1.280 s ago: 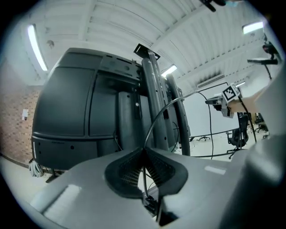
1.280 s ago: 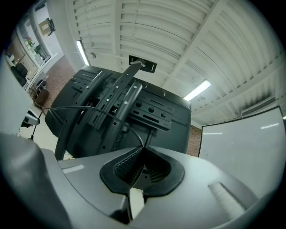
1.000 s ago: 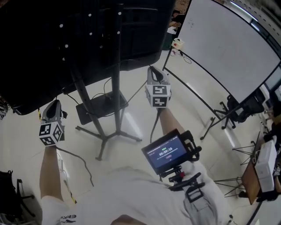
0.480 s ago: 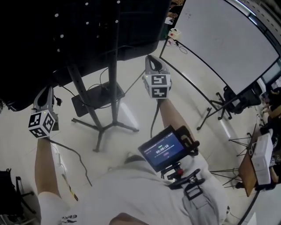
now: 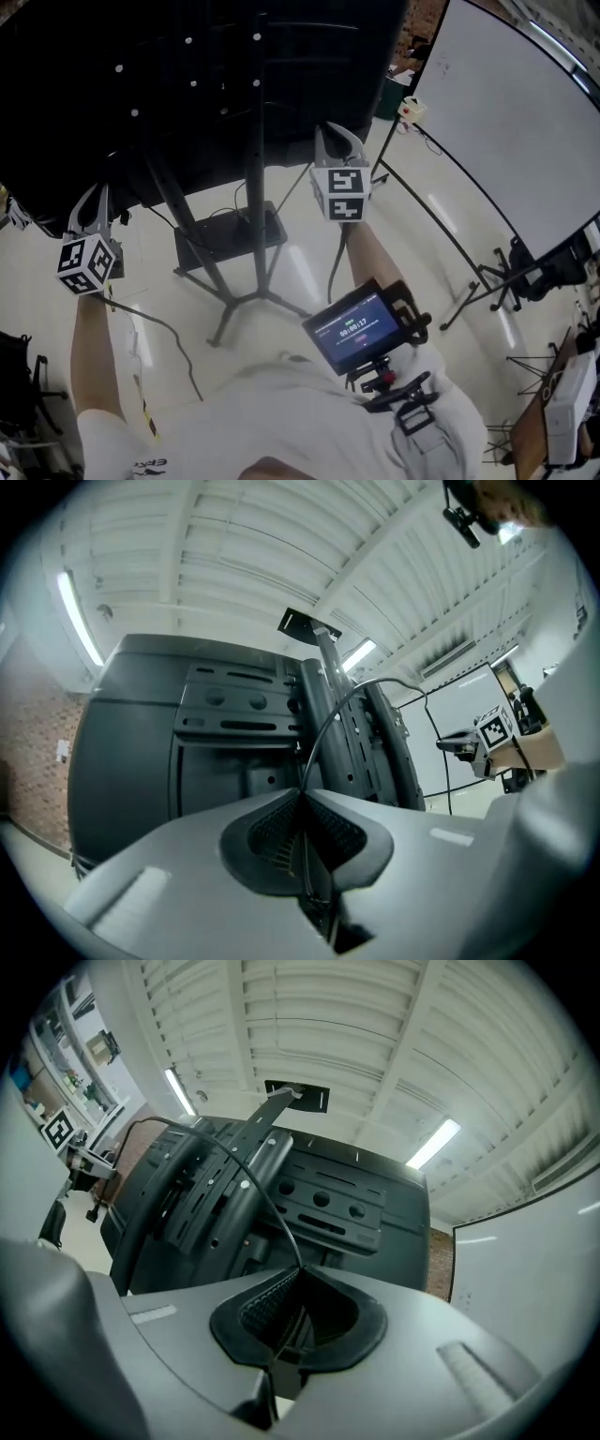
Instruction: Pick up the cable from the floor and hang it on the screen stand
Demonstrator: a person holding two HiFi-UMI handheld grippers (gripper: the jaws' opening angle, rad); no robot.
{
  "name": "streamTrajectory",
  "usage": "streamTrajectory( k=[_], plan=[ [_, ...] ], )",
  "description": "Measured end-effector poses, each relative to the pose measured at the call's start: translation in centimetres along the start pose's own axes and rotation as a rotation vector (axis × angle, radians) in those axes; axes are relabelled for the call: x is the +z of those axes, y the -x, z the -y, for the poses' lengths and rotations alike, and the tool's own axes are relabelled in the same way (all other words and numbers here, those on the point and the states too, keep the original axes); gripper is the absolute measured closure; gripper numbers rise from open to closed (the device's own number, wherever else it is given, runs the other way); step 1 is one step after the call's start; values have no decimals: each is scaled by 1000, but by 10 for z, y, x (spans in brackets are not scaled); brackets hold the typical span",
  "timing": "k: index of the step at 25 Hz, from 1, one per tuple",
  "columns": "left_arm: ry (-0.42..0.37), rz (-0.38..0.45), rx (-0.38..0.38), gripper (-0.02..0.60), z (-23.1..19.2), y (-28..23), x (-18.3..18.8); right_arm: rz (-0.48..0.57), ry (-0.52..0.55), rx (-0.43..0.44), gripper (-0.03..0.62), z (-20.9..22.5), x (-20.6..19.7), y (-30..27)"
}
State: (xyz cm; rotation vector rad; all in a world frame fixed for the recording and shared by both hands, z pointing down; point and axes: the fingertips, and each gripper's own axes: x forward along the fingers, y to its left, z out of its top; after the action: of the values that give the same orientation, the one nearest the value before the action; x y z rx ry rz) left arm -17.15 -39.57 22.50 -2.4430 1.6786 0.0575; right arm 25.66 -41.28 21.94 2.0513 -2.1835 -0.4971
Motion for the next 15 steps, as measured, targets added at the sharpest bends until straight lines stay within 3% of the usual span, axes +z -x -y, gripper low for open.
streamTrajectory(
  k=[8,15],
  plan=[
    [-35,50,124,569,-15,-17,62,139,9,55,566,28,49,-46],
    [-60,115,167,569,-35,-41,135,236,40,23,566,53,108,-73]
  ],
)
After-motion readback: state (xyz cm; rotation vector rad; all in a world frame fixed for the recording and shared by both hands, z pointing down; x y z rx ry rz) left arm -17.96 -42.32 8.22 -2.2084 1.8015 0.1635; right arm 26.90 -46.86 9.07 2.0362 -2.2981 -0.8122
